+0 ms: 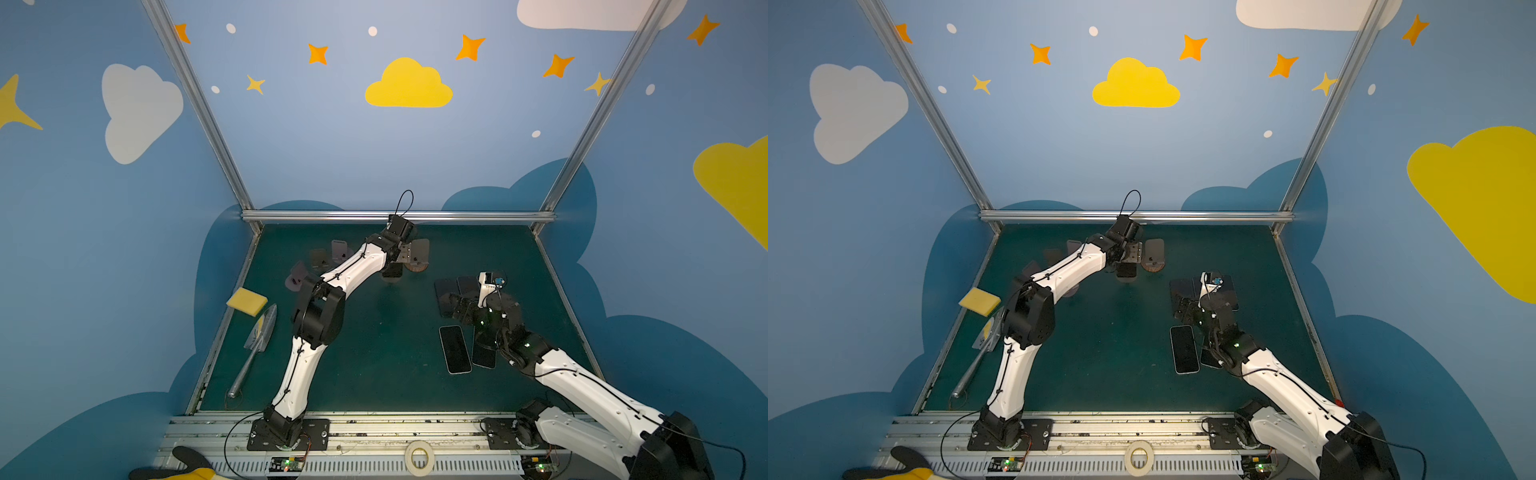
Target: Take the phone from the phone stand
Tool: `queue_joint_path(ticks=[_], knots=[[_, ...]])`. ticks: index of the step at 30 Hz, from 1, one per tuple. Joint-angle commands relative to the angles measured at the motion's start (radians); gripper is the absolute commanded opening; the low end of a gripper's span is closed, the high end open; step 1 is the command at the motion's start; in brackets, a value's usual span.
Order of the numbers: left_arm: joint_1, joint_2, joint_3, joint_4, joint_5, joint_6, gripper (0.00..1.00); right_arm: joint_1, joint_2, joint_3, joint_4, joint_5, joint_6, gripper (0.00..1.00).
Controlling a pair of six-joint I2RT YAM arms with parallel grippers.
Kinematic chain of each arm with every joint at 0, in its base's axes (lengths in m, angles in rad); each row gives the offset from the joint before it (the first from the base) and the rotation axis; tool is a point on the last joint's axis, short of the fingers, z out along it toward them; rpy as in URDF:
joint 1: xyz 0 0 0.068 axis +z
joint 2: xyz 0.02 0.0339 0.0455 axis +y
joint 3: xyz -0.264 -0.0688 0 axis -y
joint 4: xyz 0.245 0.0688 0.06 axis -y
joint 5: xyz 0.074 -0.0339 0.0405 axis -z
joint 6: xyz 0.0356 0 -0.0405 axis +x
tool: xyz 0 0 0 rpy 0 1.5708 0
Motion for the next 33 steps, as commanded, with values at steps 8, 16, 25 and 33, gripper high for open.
queue_joint_path(ticks=[8, 16, 25, 33], knots=[[0.0, -0.085, -0.053, 0.078, -0.023, 0.008, 0.74, -0.005, 0.003, 0.026, -0.005, -0.013, 0.011, 0.85], [-0.005, -0.128, -0.063, 0.076, -0.019, 0.009, 0.74, -0.005, 0.022, 0.023, 0.005, -0.027, 0.017, 0.85], [-0.024, -0.258, -0.122, 0.109, -0.01, 0.022, 0.73, -0.004, 0.142, 0.134, -0.092, -0.208, 0.004, 0.85], [-0.045, -0.406, -0.26, 0.155, 0.055, 0.006, 0.72, -0.004, 0.111, 0.09, -0.071, -0.177, 0.023, 0.85]])
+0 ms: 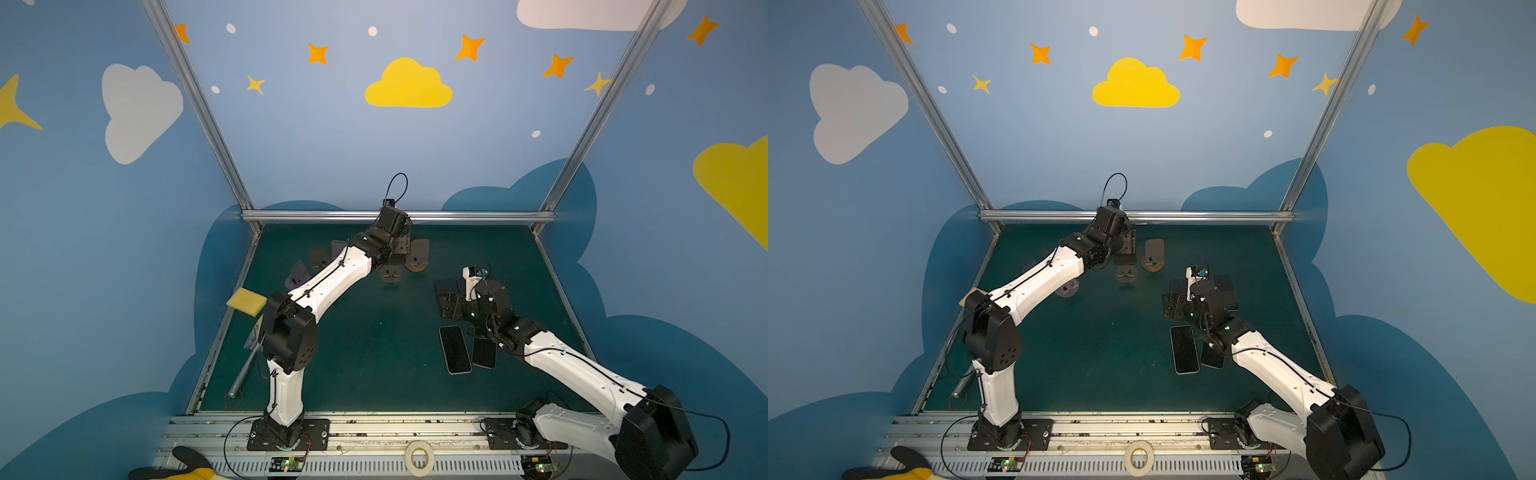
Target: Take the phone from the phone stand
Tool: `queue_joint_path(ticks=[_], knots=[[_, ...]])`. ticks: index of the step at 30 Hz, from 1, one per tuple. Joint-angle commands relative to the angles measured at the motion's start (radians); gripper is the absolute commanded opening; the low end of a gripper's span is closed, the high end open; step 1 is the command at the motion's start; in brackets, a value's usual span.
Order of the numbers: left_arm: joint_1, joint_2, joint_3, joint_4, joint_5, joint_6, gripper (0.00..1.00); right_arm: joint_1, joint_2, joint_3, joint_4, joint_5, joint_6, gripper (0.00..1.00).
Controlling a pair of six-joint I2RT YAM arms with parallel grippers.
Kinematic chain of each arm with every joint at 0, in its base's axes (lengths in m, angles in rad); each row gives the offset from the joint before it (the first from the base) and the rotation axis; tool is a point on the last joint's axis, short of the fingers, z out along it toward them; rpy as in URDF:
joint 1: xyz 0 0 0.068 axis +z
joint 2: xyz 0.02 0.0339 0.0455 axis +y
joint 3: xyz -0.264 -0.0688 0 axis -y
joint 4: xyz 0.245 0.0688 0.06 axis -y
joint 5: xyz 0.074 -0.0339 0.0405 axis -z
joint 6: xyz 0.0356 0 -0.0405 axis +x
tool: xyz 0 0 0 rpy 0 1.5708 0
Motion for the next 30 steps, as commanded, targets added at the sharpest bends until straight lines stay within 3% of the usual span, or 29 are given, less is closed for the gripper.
queue_joint_path(ticks=[1, 6, 9, 12, 17, 23, 30], knots=[[-0.011, -0.067, -0.048, 0.038, 0.034, -0.008, 0.72, -0.004, -0.063, -0.052, 0.027, -0.026, 0.005, 0.85], [-0.046, -0.151, -0.125, -0.017, 0.054, -0.02, 0.71, 0.028, -0.181, -0.187, 0.281, -0.18, -0.037, 0.84], [-0.081, -0.219, -0.216, -0.018, 0.026, -0.053, 0.71, 0.041, -0.197, -0.19, 0.287, -0.183, -0.038, 0.84], [-0.115, -0.279, -0.305, -0.014, 0.012, -0.12, 0.71, 0.046, -0.214, -0.184, 0.216, -0.056, -0.009, 0.83], [-0.171, -0.333, -0.44, 0.034, 0.021, -0.249, 0.7, 0.041, -0.297, -0.256, 0.141, 0.284, 0.099, 0.83], [-0.225, -0.262, -0.418, -0.053, 0.04, -0.322, 0.7, 0.04, -0.396, -0.301, 0.134, 0.373, 0.118, 0.83], [-0.262, -0.174, -0.406, -0.076, 0.038, -0.372, 0.69, 0.038, -0.375, -0.296, 0.134, 0.383, 0.122, 0.83]])
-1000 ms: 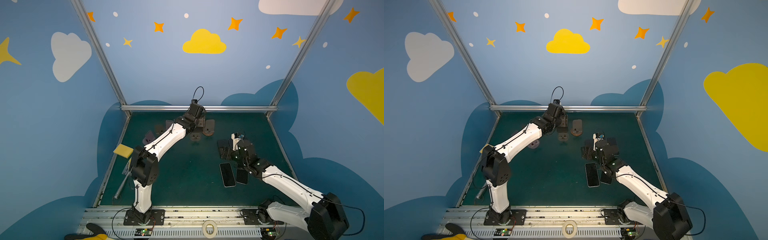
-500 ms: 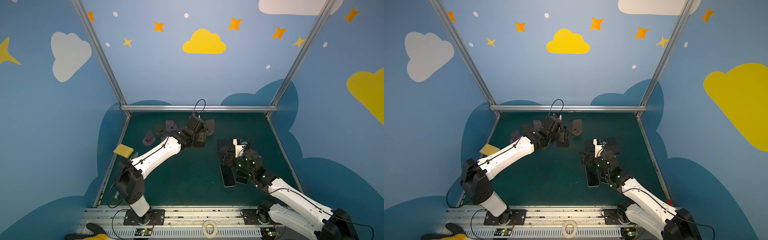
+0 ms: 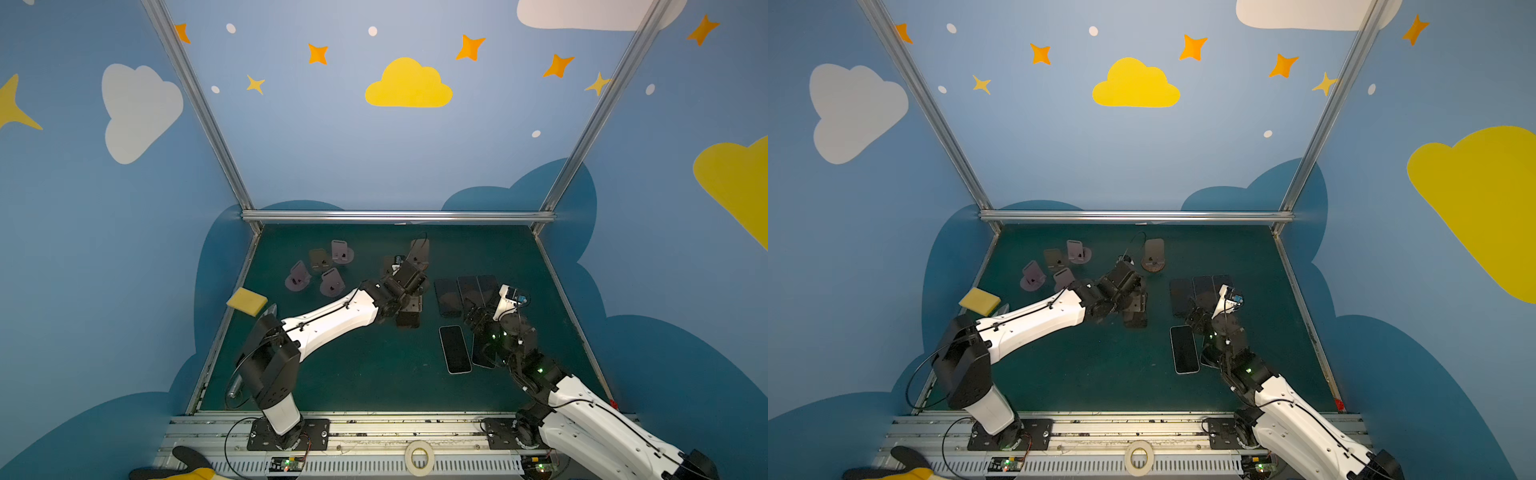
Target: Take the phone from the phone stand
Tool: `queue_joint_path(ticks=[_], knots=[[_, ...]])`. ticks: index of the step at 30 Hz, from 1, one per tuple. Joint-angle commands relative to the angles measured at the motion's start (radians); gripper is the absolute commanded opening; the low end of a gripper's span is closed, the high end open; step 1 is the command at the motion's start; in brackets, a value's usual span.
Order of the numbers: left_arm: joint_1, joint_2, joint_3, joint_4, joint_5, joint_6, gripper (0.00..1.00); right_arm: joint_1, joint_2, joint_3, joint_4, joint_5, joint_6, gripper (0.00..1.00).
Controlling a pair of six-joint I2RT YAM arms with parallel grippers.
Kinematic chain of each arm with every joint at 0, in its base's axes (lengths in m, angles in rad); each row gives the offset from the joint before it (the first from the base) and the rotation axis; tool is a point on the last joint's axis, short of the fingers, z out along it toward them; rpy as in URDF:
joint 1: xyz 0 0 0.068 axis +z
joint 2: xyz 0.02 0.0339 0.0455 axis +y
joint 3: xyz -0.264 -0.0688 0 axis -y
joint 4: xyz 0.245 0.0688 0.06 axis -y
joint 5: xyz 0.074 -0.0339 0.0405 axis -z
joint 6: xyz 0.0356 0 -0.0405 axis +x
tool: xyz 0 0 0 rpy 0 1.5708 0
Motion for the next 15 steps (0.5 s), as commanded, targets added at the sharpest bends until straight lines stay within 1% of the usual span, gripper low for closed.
queue_joint_path(ticks=[1, 4, 7, 15], knots=[[-0.006, 0.028, 0.03, -0.003, 0.001, -0.053, 0.69, -0.002, 0.014, 0.005, -0.011, 0.034, 0.015, 0.83], [-0.011, 0.081, 0.061, -0.005, 0.017, -0.067, 0.69, -0.002, 0.013, 0.023, -0.046, 0.033, 0.018, 0.83], [-0.011, 0.146, 0.115, -0.035, 0.037, -0.074, 0.69, -0.002, 0.008, 0.019, -0.042, 0.04, 0.016, 0.83], [-0.009, 0.269, 0.246, -0.117, 0.047, -0.032, 0.69, -0.002, 0.015, 0.02, -0.032, 0.034, 0.004, 0.83]])
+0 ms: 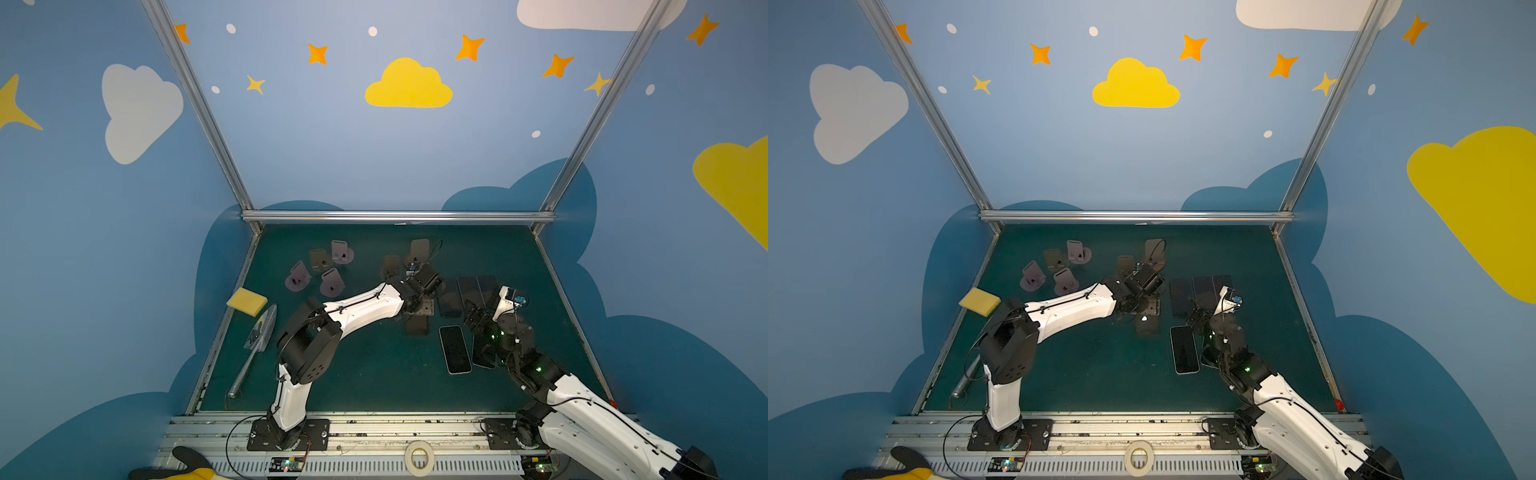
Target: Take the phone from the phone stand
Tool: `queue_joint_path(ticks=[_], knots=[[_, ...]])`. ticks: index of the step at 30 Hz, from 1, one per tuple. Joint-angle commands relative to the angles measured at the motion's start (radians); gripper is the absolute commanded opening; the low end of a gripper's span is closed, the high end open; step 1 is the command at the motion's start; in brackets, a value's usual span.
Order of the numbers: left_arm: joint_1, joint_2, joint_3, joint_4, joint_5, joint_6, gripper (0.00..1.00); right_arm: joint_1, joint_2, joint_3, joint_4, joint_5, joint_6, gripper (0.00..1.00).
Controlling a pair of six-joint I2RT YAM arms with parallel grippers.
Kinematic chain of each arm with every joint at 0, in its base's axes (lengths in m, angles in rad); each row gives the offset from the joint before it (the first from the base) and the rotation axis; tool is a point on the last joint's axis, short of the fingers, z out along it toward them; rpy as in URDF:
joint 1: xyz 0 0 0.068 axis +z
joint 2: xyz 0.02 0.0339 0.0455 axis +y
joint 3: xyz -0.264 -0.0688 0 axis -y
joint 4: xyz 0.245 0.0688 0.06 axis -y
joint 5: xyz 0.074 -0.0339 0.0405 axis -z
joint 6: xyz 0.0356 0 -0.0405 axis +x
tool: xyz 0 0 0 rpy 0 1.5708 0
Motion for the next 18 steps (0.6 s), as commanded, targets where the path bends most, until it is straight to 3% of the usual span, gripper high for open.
queue_joint_path(ticks=[1, 18], knots=[[0.004, 0.019, 0.055, -0.052, 0.006, 0.02, 0.69, -0.003, 0.003, 0.021, -0.009, 0.014, -0.007, 0.83], [0.059, 0.212, 0.278, -0.173, 0.073, 0.054, 0.67, -0.004, 0.021, 0.028, -0.011, 0.004, -0.004, 0.83]])
